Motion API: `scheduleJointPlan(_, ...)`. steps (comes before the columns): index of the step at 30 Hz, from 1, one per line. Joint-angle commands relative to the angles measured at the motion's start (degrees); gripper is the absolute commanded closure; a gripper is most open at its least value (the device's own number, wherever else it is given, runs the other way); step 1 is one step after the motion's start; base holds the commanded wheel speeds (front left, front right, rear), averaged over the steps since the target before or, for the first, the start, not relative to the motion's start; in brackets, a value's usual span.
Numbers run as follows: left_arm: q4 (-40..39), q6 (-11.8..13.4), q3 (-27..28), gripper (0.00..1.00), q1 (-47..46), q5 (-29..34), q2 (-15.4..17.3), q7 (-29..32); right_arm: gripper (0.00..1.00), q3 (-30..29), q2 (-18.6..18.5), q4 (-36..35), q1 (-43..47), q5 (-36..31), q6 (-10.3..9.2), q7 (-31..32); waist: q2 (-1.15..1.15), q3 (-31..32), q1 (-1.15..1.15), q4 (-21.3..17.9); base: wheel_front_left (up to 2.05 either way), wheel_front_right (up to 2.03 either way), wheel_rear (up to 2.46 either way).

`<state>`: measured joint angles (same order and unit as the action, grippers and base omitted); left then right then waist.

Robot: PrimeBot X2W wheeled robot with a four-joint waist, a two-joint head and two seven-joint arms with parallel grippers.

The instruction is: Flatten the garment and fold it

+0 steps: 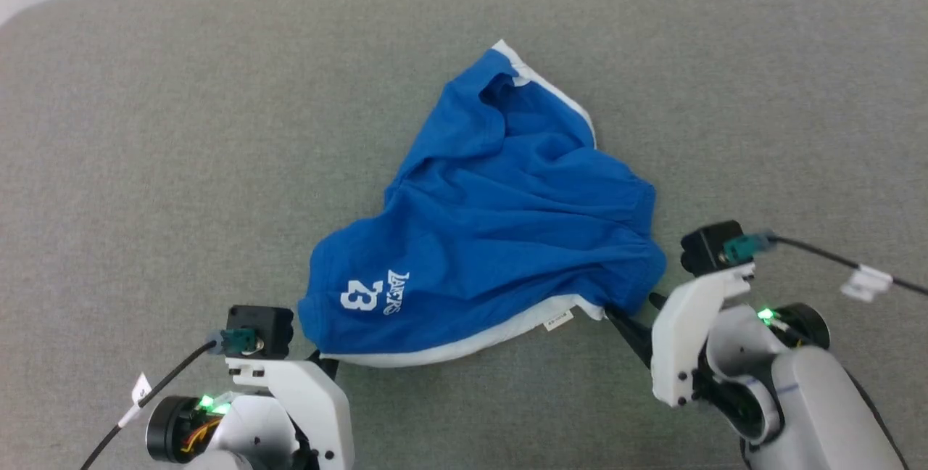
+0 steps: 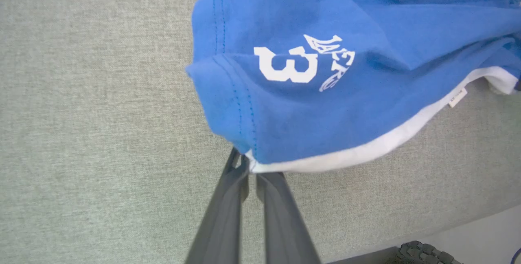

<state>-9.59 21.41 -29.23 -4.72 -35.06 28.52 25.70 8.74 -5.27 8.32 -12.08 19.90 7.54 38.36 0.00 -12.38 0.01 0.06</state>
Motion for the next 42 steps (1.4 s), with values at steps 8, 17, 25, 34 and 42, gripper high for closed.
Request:
scheduleJointPlan(8,-0.8,0.4,0.0,1.0,-0.6,0.6,0.4,-0.4,0.0,3.4,-0.4,11.7,-6.1,0.8,-0.05,10.7,0.0,-1.6,-0.01,1.3,0.0,0.0,0.0)
scheduleJointPlan(17,-0.1,0.2,0.1,1.0,0.2,-0.1,0.8,-0.3,1.0,5.5,-1.1,12.3,-5.9,3.6,-0.05,17.7,0.0,-0.1,-0.01,1.2,0.0,0.0,0.0)
scheduleJointPlan(25,-1.5,-0.2,0.5,1.0,-0.4,0.2,3.2,0.8,1.0,5.8,-4.3,3.9,-5.4,6.0,-0.05,15.0,0.0,4.3,-0.01,0.9,0.0,0.0,0.0)
scheduleJointPlan(34,-5.5,-4.3,3.1,1.0,-10.8,0.6,9.0,6.2,1.0,2.2,-7.7,-5.5,-10.8,9.2,-0.05,15.6,0.0,8.3,-0.01,-0.1,0.0,0.0,0.0)
scheduleJointPlan(42,1.5,-12.3,4.1,1.0,-33.9,-0.4,7.3,10.0,1.0,-1.9,-9.2,-2.9,-28.3,10.6,-0.05,14.9,0.0,4.1,-0.01,-0.2,0.0,0.0,0.0)
